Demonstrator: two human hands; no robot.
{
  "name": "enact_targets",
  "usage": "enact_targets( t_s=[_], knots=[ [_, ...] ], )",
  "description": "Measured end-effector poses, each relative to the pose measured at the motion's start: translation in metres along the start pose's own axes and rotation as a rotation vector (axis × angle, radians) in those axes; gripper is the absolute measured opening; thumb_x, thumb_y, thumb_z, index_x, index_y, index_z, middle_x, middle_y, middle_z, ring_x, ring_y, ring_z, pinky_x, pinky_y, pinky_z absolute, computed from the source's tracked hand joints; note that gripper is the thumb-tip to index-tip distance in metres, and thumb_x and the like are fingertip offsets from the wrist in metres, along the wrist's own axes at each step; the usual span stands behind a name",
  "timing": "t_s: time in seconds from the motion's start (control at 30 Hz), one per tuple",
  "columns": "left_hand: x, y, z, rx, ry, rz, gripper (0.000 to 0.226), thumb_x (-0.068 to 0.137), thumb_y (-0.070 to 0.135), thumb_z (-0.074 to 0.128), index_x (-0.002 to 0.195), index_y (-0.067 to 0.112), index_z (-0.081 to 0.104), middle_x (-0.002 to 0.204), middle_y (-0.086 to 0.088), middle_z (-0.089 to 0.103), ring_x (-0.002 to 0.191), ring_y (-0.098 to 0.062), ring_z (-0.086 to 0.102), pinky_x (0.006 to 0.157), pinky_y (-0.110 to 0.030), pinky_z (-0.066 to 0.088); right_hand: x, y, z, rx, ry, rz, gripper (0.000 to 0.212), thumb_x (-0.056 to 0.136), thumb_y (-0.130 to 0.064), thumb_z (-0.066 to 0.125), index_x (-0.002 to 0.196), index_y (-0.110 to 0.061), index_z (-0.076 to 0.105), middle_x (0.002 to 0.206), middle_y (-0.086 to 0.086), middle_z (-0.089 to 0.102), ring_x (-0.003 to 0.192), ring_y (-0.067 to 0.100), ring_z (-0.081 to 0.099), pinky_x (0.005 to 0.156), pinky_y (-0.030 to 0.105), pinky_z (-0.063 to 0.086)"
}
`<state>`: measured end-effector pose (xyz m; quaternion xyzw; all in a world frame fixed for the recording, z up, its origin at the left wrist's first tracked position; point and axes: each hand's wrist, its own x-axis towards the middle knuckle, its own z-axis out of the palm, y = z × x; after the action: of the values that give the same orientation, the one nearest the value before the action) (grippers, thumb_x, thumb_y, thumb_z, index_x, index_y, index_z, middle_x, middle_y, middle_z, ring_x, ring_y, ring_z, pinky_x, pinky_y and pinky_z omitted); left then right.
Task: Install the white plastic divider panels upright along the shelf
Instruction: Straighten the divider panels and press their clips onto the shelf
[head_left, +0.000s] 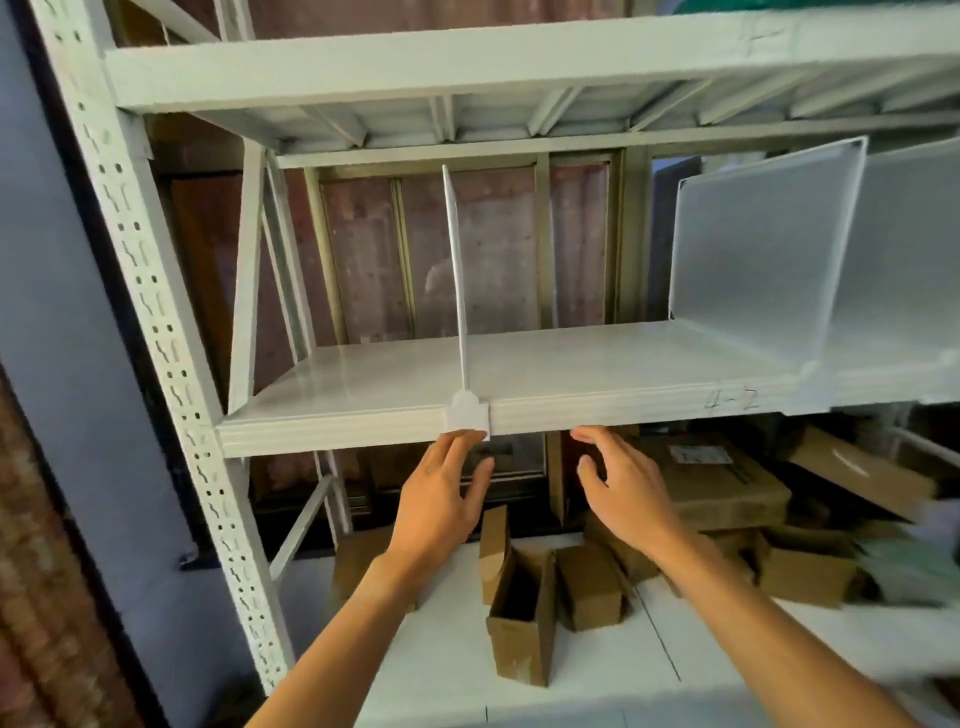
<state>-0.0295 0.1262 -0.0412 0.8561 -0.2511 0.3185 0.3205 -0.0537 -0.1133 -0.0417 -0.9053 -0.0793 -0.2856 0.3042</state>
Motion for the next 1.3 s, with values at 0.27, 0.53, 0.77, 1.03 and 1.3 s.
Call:
enact_targets(
  t_s=[0.27,0.53,0.77,1.03,1.3],
  knots=[
    [0.022,0.070,0.056,-0.119,-0.058,0.115,0.040,0.101,0.045,0.048,0.138,0.029,0.048,0.134,0.010,0.054,0.115,-0.008,0.057,0.095,-0.033,0.054,-0.043,0.045,-0.105,-0.185,0.100,0.134,0.033,0.102,-0.026,0.049,0.134,-0.026,0.055,0.132,-0.007,0.063,0.119,0.015,0.059,0.100,0.036,0.050],
    [0.046,0.131,0.106,-0.100,-0.117,0.162,0.040,0.100,0.033,0.052,0.140,0.028,0.047,0.141,0.007,0.052,0.125,-0.014,0.051,0.101,-0.029,0.044,-0.053,0.103,-0.168,-0.257,0.100,0.196,0.031,0.101,-0.025,0.052,0.131,-0.021,0.056,0.129,-0.002,0.064,0.111,0.017,0.064,0.092,0.030,0.051],
    [0.091,0.187,0.163,0.008,-0.135,0.088,0.051,0.098,0.035,0.055,0.146,0.028,0.040,0.152,0.004,0.043,0.137,-0.019,0.041,0.113,-0.039,0.036,-0.034,0.180,-0.223,-0.325,0.035,0.195,0.043,0.100,-0.029,0.054,0.141,-0.020,0.045,0.142,-0.001,0.055,0.115,0.017,0.061,0.097,0.033,0.045],
    [0.115,0.148,0.197,0.509,-0.250,0.005,0.064,0.099,0.041,0.049,0.155,0.026,0.023,0.164,-0.001,0.019,0.152,-0.020,0.012,0.124,-0.042,0.002,0.013,0.263,-0.248,-0.388,-0.038,0.048,0.078,0.095,-0.038,0.062,0.156,-0.022,0.017,0.159,0.003,0.033,0.141,0.022,0.039,0.109,0.036,0.038],
    [0.110,0.155,0.202,0.462,-0.189,-0.021,0.057,0.099,0.028,0.049,0.153,0.028,0.031,0.161,0.003,0.028,0.150,-0.020,0.018,0.125,-0.044,0.007,0.045,0.290,-0.217,-0.354,-0.008,-0.043,0.095,0.084,-0.049,0.072,0.156,-0.020,0.016,0.155,0.007,0.038,0.141,0.030,0.037,0.118,0.042,0.025]
  ],
)
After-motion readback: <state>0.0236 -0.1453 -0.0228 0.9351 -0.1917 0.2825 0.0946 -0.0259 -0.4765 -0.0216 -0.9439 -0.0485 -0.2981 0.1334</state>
